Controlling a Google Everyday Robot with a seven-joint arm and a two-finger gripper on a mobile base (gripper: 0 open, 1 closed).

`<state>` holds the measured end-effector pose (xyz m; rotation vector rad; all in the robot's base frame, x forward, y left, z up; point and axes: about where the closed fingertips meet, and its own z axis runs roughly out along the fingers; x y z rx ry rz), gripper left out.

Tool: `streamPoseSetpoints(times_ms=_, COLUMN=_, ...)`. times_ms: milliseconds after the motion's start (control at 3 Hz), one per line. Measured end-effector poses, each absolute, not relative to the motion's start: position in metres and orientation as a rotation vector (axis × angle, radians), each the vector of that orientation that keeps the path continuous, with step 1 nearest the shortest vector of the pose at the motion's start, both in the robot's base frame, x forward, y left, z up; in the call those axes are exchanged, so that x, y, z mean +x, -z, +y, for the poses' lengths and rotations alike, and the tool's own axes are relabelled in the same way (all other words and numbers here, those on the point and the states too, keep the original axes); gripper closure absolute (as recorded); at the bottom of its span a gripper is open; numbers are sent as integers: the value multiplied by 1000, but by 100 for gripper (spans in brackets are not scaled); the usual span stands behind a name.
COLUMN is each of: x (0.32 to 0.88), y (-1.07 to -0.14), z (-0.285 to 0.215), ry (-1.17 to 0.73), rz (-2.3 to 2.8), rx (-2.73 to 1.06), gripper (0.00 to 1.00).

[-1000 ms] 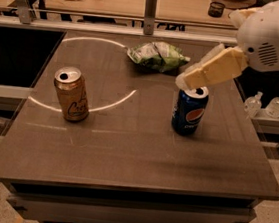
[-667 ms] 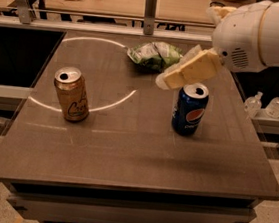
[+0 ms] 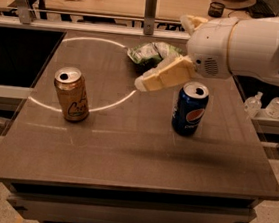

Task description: Knock orange can over

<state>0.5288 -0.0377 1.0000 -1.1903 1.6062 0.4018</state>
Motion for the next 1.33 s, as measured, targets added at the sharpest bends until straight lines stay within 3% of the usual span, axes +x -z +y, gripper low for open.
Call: streamPoseSetpoints(times_ms=1333, x=500, y=-975, z=15, ry=-579, rz=1614, rx=-1172, gripper=0)
